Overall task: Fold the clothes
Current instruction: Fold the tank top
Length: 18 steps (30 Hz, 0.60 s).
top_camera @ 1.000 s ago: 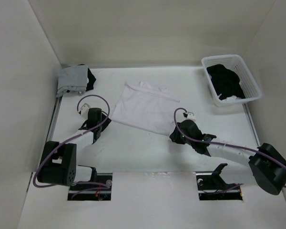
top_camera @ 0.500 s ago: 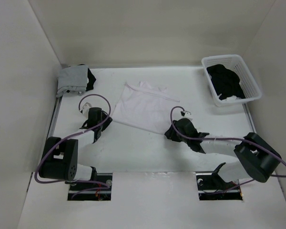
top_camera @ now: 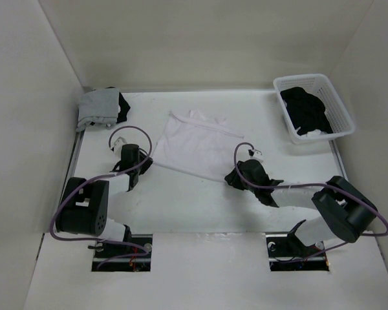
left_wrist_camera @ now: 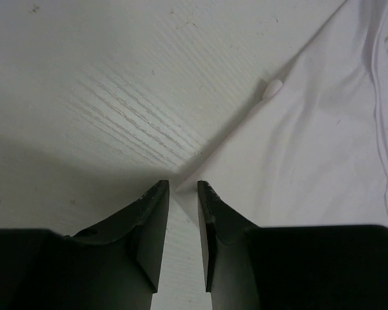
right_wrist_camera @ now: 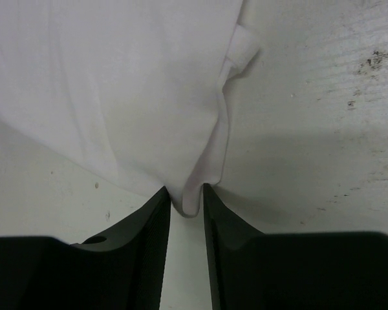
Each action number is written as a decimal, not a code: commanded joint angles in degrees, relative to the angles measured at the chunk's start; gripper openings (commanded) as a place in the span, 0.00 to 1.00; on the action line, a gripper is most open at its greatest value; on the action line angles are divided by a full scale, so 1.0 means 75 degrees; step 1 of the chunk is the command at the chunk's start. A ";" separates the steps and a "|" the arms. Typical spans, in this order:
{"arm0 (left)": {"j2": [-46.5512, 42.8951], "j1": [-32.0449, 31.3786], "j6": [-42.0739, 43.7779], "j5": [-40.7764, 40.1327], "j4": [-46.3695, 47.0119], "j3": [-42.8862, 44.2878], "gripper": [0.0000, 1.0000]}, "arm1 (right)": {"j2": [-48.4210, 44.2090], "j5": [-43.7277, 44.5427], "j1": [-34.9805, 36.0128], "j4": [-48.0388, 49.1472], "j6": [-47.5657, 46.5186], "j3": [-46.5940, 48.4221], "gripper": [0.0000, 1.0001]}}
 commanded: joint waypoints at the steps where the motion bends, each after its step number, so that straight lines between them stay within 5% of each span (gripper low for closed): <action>1: 0.0233 -0.0007 0.0052 0.0216 -0.0115 0.0073 0.22 | 0.0059 0.0064 -0.0091 0.0139 0.0043 -0.0134 0.29; 4: 0.0245 0.0028 0.0029 0.0251 -0.0044 0.0050 0.12 | 0.0048 0.0099 -0.0079 0.0092 0.0054 -0.0122 0.23; 7: 0.0175 -0.0007 0.0052 0.0205 -0.0067 0.0038 0.11 | -0.0104 0.0064 -0.0044 0.0080 0.0136 -0.0204 0.29; 10: 0.0139 0.0005 0.0017 0.0169 -0.0044 0.0003 0.12 | -0.0315 0.0099 -0.0032 -0.0001 0.0206 -0.0297 0.36; 15: 0.0116 -0.0007 -0.0077 0.0111 -0.0032 -0.0138 0.24 | -0.0398 0.0064 0.0002 -0.0142 0.0253 -0.0286 0.31; 18: 0.0186 -0.0030 -0.0030 0.0122 -0.0032 -0.0162 0.22 | -0.0363 0.0111 0.0014 -0.0154 0.0289 -0.0286 0.25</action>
